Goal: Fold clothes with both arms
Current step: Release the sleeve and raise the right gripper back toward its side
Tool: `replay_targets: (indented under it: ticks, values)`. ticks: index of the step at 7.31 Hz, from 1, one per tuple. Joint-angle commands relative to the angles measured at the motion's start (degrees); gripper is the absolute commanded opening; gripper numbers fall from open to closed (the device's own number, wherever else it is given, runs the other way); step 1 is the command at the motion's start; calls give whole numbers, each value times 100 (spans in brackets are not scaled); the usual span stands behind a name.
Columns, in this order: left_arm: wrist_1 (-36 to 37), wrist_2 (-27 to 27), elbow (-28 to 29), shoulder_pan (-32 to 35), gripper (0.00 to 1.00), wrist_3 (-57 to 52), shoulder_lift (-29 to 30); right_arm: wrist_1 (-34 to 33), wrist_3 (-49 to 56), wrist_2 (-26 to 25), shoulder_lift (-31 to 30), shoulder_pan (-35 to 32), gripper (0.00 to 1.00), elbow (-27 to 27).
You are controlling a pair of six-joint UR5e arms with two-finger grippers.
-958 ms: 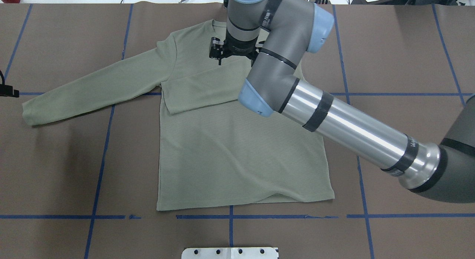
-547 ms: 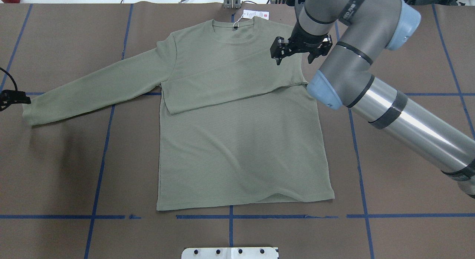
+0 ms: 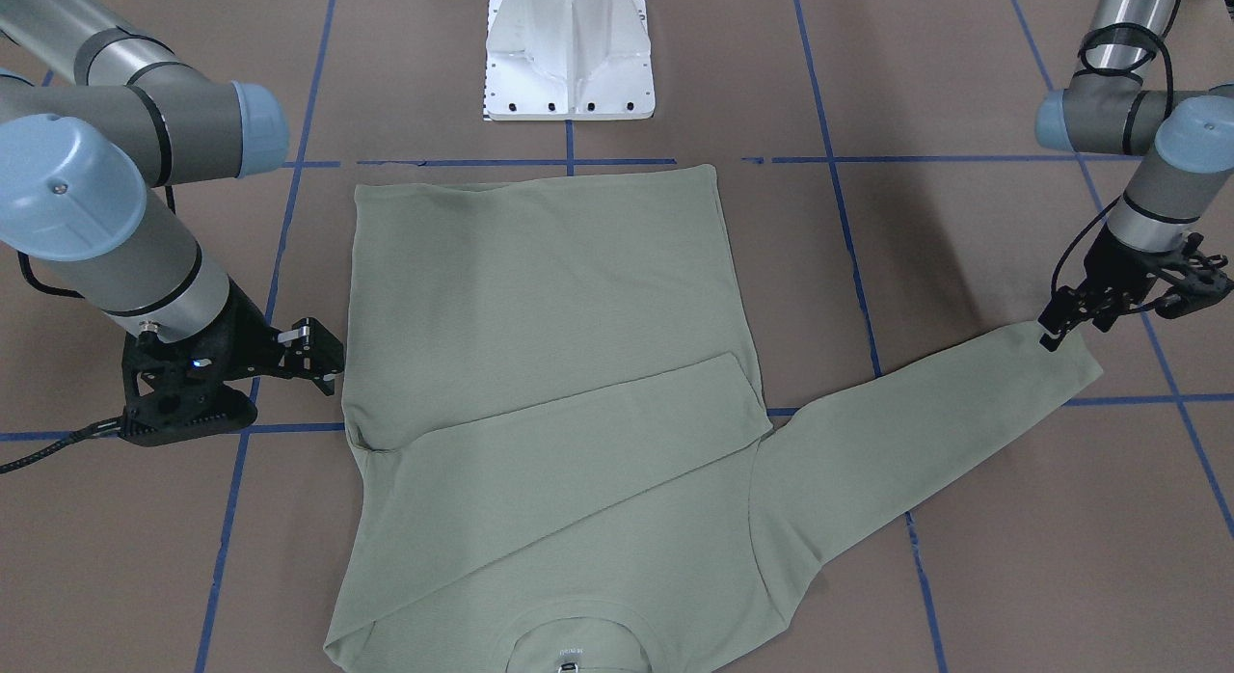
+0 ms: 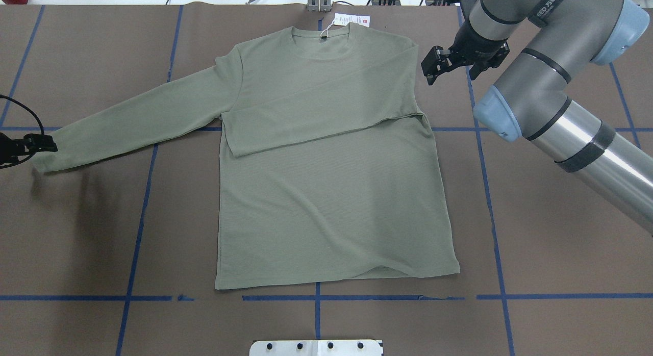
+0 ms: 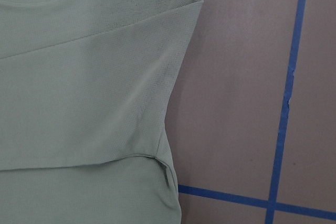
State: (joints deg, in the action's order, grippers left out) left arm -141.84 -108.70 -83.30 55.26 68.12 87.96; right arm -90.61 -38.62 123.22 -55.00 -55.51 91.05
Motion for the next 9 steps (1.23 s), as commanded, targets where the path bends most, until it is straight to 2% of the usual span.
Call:
replay_targets:
  ticks: [1, 4, 6, 9]
  values:
    - [-28, 7, 103, -6, 99, -19, 89, 0, 21, 18, -11, -21, 100, 36]
    - [-45, 7, 253, -6, 97, -10, 134, 0, 12, 18, 15, -21, 100, 45]
    - [-133, -2, 271, -6, 75, 43, 108, 0, 12, 18, 7, -21, 100, 45]
    - [-168, -11, 262, 3, 31, 61, 72, 0, 12, 18, 16, -21, 100, 54]
